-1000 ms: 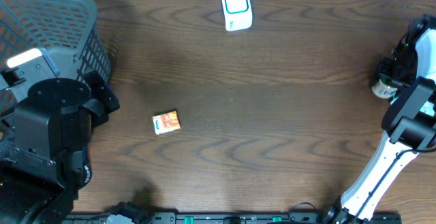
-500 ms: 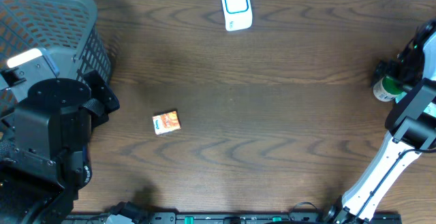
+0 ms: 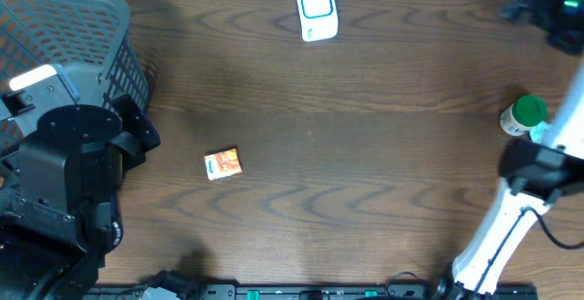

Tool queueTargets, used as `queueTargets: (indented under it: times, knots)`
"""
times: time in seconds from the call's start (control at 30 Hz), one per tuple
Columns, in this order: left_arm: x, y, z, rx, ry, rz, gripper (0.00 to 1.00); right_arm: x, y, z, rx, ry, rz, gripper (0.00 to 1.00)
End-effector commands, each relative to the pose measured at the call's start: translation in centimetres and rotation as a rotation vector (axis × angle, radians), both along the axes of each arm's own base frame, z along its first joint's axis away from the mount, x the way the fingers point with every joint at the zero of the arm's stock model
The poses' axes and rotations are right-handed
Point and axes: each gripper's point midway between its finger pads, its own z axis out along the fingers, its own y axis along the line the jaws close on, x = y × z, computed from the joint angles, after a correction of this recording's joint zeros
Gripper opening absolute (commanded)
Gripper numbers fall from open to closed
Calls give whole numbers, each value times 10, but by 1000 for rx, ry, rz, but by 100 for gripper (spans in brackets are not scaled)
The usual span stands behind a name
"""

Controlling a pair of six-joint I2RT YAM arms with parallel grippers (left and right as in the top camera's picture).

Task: Scan the item barcode
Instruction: 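Carry the bottle to the right table edge and set it down, then reach the right gripper to the orange Kleenex box and grasp it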

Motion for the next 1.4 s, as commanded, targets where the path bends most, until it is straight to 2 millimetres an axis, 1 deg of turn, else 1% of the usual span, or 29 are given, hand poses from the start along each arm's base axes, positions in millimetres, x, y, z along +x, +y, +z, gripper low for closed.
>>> queueTargets:
  times: [0.0,0.07,0.13,0.23,0.3,0.37,0.4,0.43,0.47,0.57,0.63,0.77,0.93,1.03,1.13,1.2,1.37]
  knots:
    - [-1,3,-1,4,1,21,98,8,108,-25,82,86,212,99]
    - [-1,3,-1,4,1,21,98,7,157,-36,81,112,314,99]
    - [-1,3,-1,4,1,21,98,0,210,-48,107,141,424,99]
    - [-1,3,-1,4,1,21,98,-22,295,-72,142,181,640,99]
    - [-1,3,-1,4,1,21,98,-41,341,-95,104,210,746,99]
    - [-1,3,-1,4,1,21,98,-58,375,-116,57,242,784,99]
    - [-1,3,-1,4,1,21,98,-68,392,-129,21,259,775,99]
    - [-1,3,-1,4,1,21,98,-75,404,-137,-2,268,768,99]
    - [-1,3,-1,4,1,21,98,-85,421,-147,-25,271,774,99]
    - [-1,3,-1,4,1,21,98,-114,461,-165,-56,255,861,99]
    - [-1,3,-1,4,1,21,98,-129,484,-177,-113,224,879,99]
    - [-1,3,-1,4,1,21,98,-142,504,-194,-195,170,843,99]
    - [-1,3,-1,4,1,21,98,-163,528,-210,-167,162,827,99]
    - [-1,3,-1,4,1,21,98,-168,541,-215,-161,124,826,99]
    - [-1,3,-1,4,1,21,98,-163,546,-221,-182,76,776,99]
    - [-1,3,-1,4,1,21,98,-163,548,-227,-172,78,758,99]
    - [-1,3,-1,4,1,21,98,-171,549,-247,-155,140,759,99]
